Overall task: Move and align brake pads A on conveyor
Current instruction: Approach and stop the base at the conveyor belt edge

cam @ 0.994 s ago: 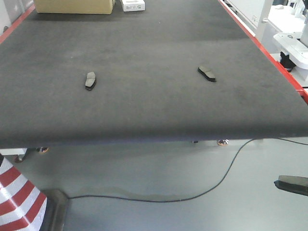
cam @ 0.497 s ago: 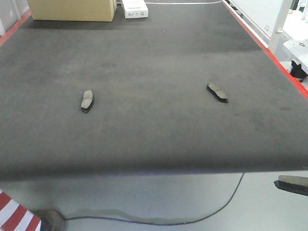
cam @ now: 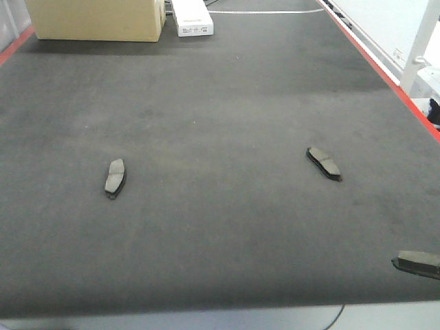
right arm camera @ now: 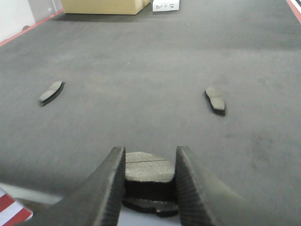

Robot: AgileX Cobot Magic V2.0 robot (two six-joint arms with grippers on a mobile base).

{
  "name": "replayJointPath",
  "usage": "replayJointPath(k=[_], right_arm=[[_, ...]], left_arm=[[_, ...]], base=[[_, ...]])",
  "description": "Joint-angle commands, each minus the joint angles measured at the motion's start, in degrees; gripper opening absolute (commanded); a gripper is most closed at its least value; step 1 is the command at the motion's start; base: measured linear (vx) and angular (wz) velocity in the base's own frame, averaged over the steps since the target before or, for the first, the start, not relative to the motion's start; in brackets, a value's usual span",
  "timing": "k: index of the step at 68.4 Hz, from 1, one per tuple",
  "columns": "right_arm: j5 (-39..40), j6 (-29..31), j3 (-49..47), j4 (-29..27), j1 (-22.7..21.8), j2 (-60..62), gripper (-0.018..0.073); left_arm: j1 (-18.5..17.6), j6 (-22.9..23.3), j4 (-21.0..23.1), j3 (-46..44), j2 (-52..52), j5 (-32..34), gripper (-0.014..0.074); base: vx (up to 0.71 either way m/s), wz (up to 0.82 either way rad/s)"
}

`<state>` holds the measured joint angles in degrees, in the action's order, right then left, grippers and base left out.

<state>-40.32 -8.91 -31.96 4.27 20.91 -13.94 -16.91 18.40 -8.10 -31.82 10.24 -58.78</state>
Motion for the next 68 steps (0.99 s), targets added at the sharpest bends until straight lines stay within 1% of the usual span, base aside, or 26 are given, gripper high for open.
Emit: replayJointPath(k=[1, 38, 68], right_arm=[[5.8, 0.3, -1.5, 0.5, -0.3, -0.7, -0.0004], [5.8, 0.3, -1.5, 0.5, -0.3, -0.7, -0.0004], [5.8, 0.3, -1.5, 0.5, -0.3, -0.7, -0.0004]], left_arm=[[-0.2, 0.1, -0.4, -1.6, 0.8, 5.1, -0.0006], [-0.2, 0.1, -0.4, -1.6, 0.8, 5.1, -0.0006], [-0.2, 0.1, -0.4, -1.6, 0.8, 5.1, -0.0006]], base=[[0.23, 0.02], [0.21, 0.02], [0.10, 0.02]])
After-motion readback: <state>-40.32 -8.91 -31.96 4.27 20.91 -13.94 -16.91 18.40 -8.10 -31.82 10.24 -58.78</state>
